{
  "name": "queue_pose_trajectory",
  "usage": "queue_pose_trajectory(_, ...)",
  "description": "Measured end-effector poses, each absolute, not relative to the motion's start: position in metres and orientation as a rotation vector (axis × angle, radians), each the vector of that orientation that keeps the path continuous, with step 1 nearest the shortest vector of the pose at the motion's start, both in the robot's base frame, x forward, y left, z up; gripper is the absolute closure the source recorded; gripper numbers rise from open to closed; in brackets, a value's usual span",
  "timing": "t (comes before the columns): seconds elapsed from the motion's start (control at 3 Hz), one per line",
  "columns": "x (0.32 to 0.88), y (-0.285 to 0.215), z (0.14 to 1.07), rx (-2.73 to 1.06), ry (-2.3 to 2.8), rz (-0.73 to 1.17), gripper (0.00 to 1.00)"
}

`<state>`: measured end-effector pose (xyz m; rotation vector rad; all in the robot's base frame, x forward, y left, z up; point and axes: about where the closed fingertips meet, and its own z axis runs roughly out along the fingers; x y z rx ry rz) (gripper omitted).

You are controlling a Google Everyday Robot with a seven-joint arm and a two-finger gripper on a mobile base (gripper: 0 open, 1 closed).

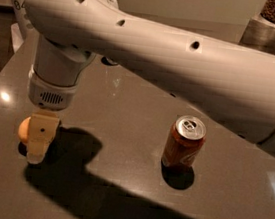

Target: Pick orange

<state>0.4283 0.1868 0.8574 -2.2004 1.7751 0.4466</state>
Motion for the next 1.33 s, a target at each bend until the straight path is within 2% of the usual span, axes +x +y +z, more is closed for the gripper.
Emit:
queue_pose_trajectory(0.67, 0.427, 0.191, 0.849, -2.193, 1.772, 0.472, 0.49)
queue_pose_trajectory(1.33, 0.452, 0.169, 0.888, -2.098, 1.79, 0.511, 0.96)
